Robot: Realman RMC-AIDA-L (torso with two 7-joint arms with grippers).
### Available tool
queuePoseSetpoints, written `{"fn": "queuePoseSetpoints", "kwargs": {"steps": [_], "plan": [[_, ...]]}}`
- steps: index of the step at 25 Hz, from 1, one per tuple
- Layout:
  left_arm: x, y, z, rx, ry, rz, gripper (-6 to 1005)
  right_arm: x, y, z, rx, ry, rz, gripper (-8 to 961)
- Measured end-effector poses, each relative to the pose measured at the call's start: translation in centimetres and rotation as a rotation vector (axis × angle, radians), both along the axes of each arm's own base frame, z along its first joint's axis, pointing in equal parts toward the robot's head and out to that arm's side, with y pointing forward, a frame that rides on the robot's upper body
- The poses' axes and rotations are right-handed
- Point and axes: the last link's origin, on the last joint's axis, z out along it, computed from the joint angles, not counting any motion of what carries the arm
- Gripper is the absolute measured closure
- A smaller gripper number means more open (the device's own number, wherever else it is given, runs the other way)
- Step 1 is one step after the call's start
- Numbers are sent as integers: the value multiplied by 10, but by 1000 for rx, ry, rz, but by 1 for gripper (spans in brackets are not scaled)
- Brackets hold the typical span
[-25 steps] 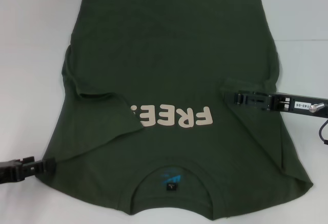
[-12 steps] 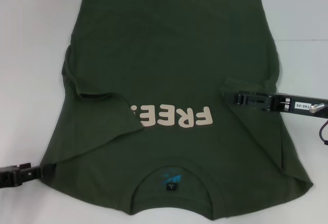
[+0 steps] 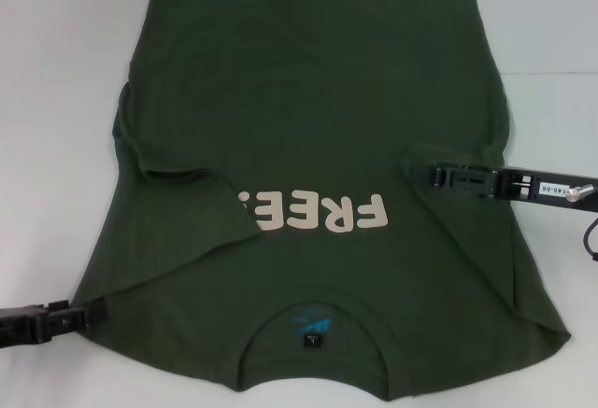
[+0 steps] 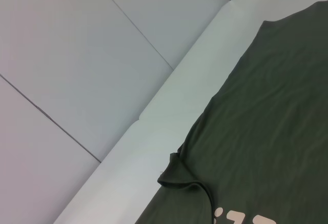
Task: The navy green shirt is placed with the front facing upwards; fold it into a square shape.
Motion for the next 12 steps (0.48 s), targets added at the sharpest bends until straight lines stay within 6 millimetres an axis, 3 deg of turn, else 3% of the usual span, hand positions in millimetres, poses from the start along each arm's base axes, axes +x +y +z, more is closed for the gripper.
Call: {"fn": "queuePoseSetpoints", "kwargs": {"steps": [12], "plan": [[7,5,-3,-24,-10,-27,213,3,0,3,6,-4,-9,50]]}}
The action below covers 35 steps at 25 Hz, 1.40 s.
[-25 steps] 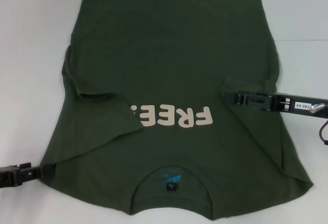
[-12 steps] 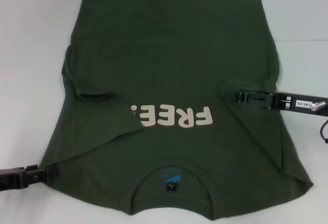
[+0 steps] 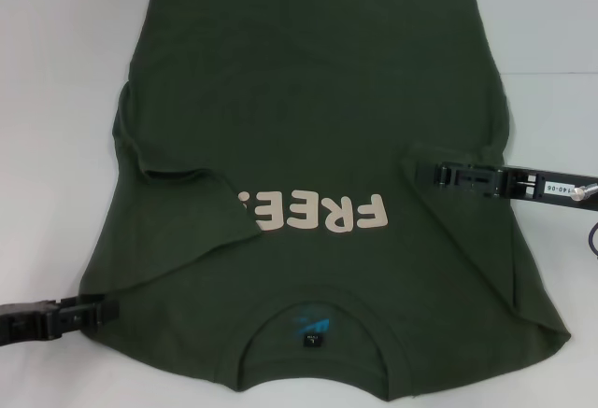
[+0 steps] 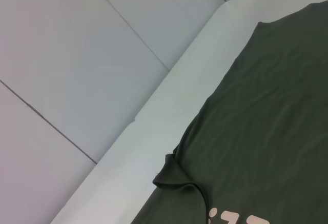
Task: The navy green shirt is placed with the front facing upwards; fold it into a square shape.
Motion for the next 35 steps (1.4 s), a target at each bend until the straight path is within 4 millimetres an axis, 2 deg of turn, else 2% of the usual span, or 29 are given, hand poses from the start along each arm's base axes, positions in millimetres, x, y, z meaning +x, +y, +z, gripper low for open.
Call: {"fn": "queuePoseSetpoints", "kwargs": {"steps": [35], "plan": [[-8,-2,11,-22,48,54,213,0,1,1,4,-1,-2,51]]}}
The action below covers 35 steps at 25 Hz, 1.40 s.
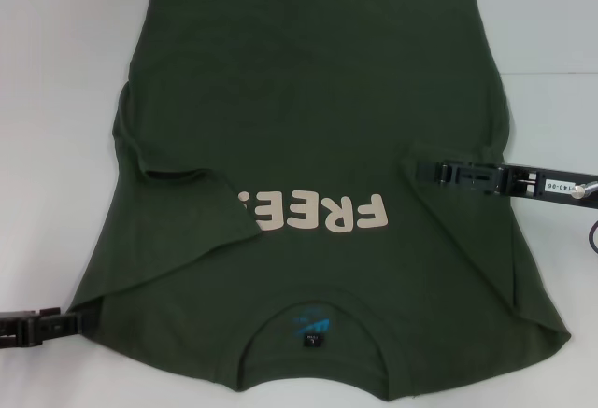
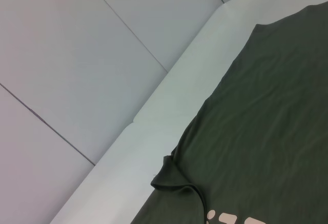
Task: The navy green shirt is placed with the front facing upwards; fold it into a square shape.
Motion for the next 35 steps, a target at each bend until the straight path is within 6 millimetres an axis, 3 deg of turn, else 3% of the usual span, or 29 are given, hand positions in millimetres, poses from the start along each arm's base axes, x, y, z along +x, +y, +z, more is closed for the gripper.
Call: {"fn": "queuePoseSetpoints", "kwargs": {"steps": [22,35], "plan": [[15,13,-7,-47,-23,-44,215,1,1,3,7,-3,0,50],[7,8,-2,-43,-2,-9,215,1,2,4,10,-4,-2,52]]}}
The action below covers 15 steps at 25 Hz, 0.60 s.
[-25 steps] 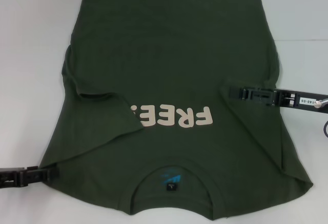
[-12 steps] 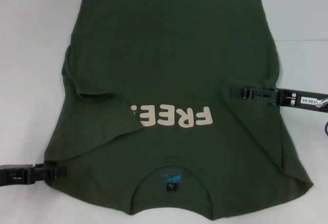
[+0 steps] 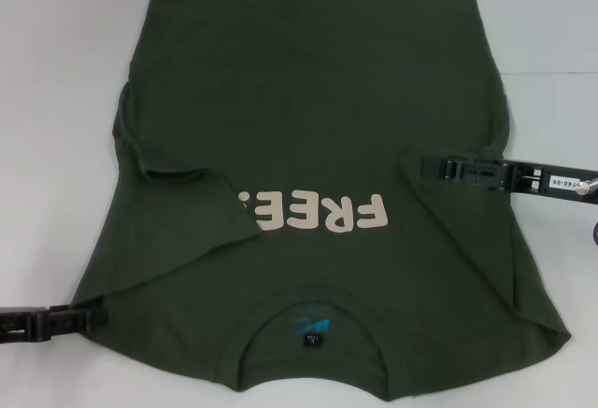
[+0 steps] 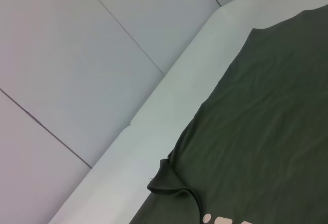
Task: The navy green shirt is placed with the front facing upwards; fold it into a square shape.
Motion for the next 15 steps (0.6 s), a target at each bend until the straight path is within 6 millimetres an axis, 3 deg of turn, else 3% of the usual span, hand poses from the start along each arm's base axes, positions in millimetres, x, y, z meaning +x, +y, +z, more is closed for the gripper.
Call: {"fn": "queuePoseSetpoints", "kwargs": {"steps": [15], "plan": [[-2,-3,-1,-10,5,8,214,2,-1,0,0,1,-5,54]]}}
